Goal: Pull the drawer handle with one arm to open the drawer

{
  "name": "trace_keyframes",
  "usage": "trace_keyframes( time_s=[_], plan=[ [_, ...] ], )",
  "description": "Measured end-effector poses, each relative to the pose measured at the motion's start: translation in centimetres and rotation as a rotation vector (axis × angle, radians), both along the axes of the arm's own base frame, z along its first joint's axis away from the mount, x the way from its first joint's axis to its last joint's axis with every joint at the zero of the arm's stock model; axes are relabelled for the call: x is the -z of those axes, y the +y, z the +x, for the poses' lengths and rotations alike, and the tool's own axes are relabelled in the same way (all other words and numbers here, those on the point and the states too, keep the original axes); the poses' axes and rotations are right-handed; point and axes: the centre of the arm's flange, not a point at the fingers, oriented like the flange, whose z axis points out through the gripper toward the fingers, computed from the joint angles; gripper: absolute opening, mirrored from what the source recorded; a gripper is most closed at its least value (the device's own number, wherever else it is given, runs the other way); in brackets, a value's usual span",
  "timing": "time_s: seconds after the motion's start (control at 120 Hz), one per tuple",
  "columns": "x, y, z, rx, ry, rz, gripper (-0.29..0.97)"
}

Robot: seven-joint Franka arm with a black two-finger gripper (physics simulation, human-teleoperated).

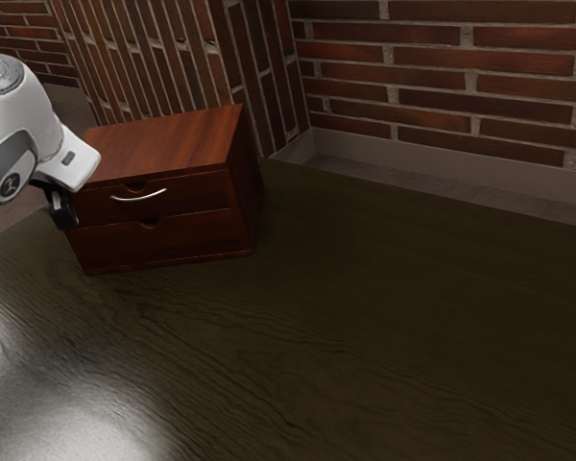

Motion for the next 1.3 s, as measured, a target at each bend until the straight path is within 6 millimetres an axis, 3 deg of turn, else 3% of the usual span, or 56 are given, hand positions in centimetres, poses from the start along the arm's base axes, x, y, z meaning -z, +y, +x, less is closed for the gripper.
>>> trace_keyframes(
  time_s=[0.317, 0.675, 0.925, 1.3],
  plan=[
    [2.4, -1.4, 2.0, 0.041, 0.02, -0.004, 0.68],
    [3.6, 0.3, 2.4, 0.013, 0.04, 0.008, 0.68],
    [4.1, 0.3, 3.0, 0.013, 0.051, 0.012, 0.68],
    [4.9, -4.7, 6.5, 0.099, 0.058, 0.007, 0.68]
  ],
)
